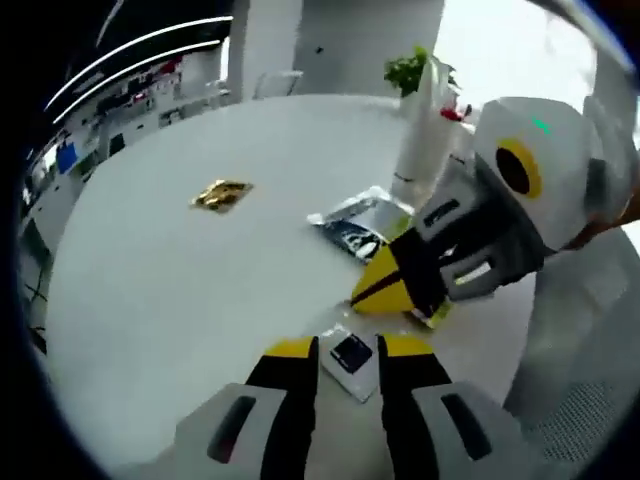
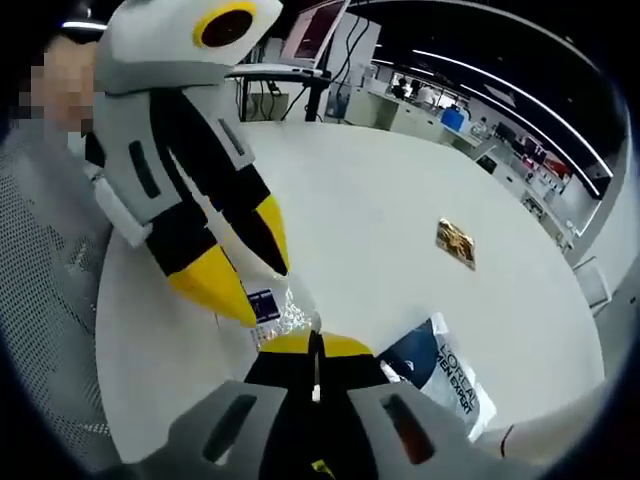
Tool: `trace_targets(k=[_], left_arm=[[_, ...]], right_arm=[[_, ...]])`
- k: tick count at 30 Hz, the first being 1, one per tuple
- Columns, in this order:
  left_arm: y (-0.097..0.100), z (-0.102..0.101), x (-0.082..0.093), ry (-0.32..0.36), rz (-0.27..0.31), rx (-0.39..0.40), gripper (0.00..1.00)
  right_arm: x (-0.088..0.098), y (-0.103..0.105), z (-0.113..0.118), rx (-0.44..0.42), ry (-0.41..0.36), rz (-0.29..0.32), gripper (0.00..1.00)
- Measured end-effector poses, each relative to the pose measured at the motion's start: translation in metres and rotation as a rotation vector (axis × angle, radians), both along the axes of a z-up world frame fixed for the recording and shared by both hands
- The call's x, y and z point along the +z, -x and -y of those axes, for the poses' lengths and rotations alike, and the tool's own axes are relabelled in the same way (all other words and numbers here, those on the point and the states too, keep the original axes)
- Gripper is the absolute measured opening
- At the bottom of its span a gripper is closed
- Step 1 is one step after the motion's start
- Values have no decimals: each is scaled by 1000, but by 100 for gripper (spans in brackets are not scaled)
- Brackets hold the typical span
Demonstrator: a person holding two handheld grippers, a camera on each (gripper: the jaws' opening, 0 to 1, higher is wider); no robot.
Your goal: Arrange the skincare products in the storage area until every visible bottle or jar stands upright without overlapping.
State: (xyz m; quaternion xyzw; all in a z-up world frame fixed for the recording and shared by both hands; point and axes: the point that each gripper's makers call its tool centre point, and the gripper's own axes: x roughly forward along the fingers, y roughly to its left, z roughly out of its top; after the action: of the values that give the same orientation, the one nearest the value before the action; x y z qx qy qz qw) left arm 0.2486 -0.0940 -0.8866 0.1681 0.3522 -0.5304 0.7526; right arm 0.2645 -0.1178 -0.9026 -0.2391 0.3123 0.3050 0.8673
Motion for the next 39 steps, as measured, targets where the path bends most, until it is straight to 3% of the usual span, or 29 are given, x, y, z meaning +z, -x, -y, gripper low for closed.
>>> trace_targets(k=[4,9,12,15,20,26,32,36,39], left_arm=[[2,-1,-10,-43,18,-12,23],[0,-3,-10,-57,39,-13,22],[0,-3,-10,-70,41,-15,22],[0,-3,-10,-79,41,-15,22],[-1,-4,-10,-73,55,-13,22],[-1,-4,-9,-83,55,-5,22],[-2,-4,-9,-86,51,-10,22],[-1,-4,-9,-96,47,-13,22],[-1,-3,-9,-99,55,-21,22]], right_arm=[[-1,0,0,5,1,3,1],[-1,-1,-1,10,0,6,1],[3,-1,-4,48,47,-2,3],[12,-5,-3,54,64,42,10],[20,-2,-4,53,49,57,17],[20,9,5,25,40,40,26],[32,17,16,-26,13,54,33],[34,24,16,-55,-45,29,45],[31,32,17,-50,-44,13,50]])
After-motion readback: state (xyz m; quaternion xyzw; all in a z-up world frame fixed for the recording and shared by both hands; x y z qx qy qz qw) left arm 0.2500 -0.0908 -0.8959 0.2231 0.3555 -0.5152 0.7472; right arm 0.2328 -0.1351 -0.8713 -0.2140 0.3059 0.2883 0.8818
